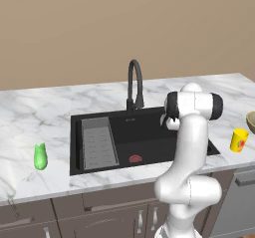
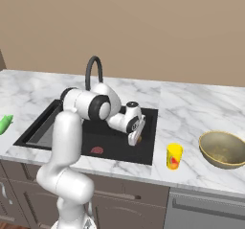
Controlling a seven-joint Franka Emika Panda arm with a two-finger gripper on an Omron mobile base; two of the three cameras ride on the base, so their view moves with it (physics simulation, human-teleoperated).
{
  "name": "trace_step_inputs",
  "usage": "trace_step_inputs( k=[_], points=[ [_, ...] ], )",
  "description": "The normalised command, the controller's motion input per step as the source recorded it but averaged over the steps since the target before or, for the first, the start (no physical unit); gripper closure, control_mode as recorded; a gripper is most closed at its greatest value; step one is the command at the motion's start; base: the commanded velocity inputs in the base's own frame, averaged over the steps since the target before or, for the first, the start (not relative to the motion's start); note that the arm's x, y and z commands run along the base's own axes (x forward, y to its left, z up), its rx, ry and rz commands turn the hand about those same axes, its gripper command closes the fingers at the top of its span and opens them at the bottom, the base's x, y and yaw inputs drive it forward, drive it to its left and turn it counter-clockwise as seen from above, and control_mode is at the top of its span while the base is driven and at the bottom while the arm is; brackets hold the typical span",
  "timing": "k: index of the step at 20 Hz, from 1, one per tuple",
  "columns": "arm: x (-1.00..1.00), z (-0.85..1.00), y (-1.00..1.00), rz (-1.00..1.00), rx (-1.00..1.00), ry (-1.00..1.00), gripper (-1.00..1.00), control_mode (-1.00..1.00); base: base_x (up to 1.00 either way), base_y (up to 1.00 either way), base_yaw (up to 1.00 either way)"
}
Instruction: Remove the corn and apple from the sink. Then move the bowl and cup from the counter to the sink for washing.
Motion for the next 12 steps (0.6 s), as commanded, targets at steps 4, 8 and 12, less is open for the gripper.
trace_step_inputs(
  k=[4, 8, 12],
  points=[
    [-0.14, 0.38, 0.0, 0.0, 0.0, 0.0, 1.0, -1.0, 0.0, 0.0, 0.0],
    [-0.15, 0.4, 0.01, 0.0, 0.0, 0.0, 1.0, -1.0, 0.0, 0.0, 0.0],
    [-0.17, 0.4, 0.02, 0.0, 0.0, 0.0, 1.0, -1.0, 0.0, 0.0, 0.0]
  ],
)
